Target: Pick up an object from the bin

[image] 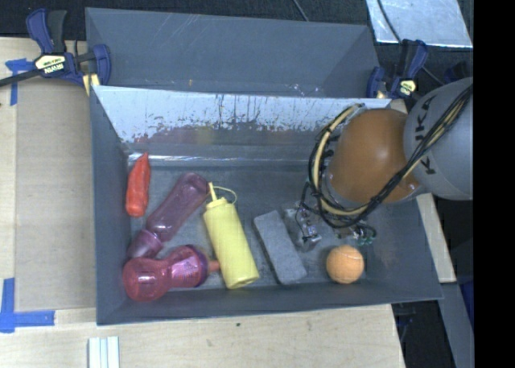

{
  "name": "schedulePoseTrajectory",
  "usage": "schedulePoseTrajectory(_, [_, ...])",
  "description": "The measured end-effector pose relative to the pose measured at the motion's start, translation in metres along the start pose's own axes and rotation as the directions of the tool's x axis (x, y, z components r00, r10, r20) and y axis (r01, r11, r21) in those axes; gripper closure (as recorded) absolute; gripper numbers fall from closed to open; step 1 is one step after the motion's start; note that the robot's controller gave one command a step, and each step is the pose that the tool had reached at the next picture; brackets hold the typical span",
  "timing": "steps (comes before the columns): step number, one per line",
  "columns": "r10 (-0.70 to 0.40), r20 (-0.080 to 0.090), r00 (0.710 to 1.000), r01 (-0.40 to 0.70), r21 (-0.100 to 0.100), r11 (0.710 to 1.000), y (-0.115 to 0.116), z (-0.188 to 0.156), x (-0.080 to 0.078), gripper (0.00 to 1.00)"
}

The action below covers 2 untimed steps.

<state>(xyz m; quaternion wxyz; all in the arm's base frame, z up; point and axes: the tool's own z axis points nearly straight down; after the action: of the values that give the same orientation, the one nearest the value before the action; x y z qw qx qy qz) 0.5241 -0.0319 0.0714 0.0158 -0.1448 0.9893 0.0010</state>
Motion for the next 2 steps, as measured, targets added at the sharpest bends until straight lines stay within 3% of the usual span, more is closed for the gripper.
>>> schedulePoseTrajectory(1, [0.064, -0.001, 0.998, -0.064, 0.0, 0.998, 0.001, 0.0, 0.0, 1.0])
schedulePoseTrajectory(2, [0.136, 0.006, 0.991, -0.136, 0.002, 0.991, 0.018, 0.001, -0.034, 1.0])
